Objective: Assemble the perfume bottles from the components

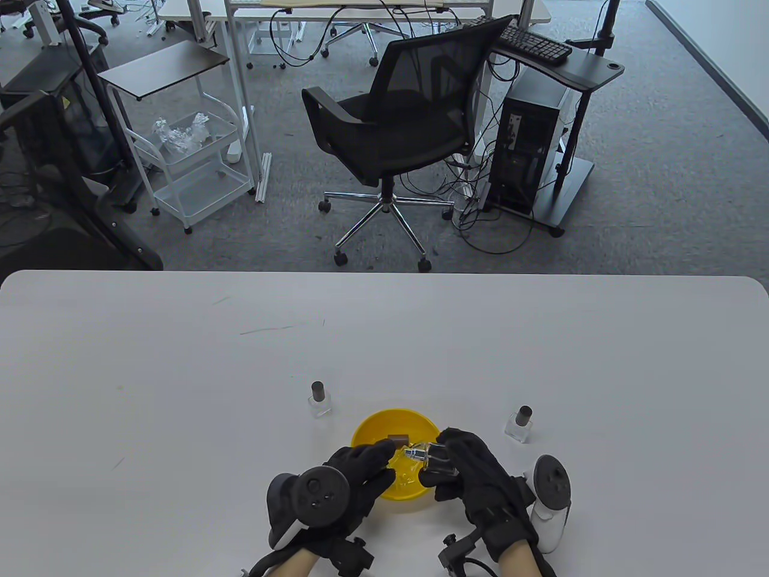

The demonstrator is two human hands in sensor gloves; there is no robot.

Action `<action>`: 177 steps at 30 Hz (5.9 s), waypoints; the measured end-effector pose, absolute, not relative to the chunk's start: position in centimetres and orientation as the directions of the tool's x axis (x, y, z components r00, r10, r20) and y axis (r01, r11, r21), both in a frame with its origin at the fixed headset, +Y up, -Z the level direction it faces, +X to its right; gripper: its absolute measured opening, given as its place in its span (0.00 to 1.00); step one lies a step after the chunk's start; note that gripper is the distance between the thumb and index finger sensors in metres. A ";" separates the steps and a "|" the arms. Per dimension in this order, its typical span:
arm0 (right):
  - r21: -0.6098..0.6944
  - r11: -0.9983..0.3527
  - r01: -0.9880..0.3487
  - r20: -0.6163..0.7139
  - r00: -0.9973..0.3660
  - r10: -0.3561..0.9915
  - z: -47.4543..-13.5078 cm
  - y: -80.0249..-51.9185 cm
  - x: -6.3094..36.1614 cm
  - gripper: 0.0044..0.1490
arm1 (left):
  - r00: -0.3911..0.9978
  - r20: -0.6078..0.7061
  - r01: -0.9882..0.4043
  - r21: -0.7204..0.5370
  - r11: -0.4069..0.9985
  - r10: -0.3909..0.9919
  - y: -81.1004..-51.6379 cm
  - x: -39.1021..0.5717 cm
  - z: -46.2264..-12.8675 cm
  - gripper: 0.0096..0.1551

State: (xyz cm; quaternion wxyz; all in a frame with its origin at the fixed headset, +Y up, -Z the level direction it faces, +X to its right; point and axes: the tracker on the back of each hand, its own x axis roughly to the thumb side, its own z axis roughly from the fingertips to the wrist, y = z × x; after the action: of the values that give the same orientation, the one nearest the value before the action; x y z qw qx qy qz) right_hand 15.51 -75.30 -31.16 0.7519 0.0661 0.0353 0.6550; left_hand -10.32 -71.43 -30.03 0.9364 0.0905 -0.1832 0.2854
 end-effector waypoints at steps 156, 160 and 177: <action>0.423 -0.041 -0.905 0.026 -0.033 0.999 -31.5 -75.9 12.1 0.45 | 0.552 0.471 -0.631 -0.304 0.713 0.689 -73.0 -7.7 -30.0 0.67; 0.413 -0.055 -0.909 0.038 -0.043 0.998 -31.6 -75.7 12.4 0.46 | 0.564 0.463 -0.638 -0.283 0.717 0.684 -72.7 -8.4 -30.2 0.65; -0.091 -0.587 -0.805 0.281 -0.586 0.760 -30.5 -70.4 16.6 0.35 | 0.744 0.315 -0.612 -0.032 0.790 0.589 -73.1 -14.4 -30.4 0.53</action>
State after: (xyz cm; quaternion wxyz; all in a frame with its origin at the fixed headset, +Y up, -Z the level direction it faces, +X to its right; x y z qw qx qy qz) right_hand 16.62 -70.43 -30.50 0.4423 0.1063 -0.1046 0.8844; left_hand -14.42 -73.12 -30.36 0.9331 0.0366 -0.1564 0.3218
